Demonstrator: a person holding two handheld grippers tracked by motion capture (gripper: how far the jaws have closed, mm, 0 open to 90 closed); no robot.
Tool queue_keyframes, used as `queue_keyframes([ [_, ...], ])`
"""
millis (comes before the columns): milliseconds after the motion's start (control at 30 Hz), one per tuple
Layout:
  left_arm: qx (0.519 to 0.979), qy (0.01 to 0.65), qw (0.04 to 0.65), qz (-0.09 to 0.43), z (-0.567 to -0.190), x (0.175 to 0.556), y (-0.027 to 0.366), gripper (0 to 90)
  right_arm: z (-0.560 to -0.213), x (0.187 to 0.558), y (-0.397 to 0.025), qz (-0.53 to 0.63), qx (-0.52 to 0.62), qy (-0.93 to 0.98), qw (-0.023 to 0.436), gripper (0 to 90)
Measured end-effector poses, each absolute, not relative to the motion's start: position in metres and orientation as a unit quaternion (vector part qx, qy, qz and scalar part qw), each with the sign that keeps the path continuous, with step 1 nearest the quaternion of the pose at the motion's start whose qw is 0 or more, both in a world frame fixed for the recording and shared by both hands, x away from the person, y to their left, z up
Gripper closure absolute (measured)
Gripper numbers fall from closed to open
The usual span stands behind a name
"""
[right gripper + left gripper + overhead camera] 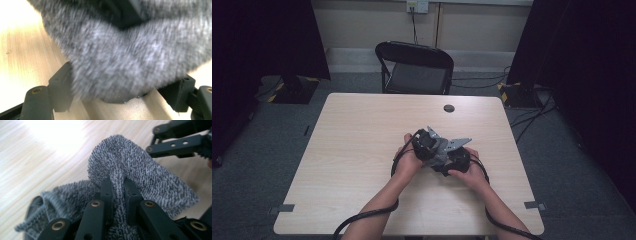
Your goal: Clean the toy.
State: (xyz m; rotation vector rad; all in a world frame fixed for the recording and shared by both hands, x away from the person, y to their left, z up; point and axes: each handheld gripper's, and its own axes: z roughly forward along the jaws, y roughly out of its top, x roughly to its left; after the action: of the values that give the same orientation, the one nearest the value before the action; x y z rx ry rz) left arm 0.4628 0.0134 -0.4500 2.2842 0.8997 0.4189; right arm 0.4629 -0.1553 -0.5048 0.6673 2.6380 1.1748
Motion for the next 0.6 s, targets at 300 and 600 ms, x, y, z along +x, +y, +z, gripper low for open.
queue_keyframes([
  [300, 0.856, 0.382, 0.306, 0.165, -0.445, 0.478, 0.036, 81.9, -0.505, 0.463, -0.155, 0.395, 0.225, 0.887, 0.089, 23.5],
  [600, 0.848, 0.401, 0.306, 0.167, -0.448, 0.491, 0.048, 81.7, -0.505, 0.463, -0.155, 0.395, 0.224, 0.887, 0.089, 23.6],
])
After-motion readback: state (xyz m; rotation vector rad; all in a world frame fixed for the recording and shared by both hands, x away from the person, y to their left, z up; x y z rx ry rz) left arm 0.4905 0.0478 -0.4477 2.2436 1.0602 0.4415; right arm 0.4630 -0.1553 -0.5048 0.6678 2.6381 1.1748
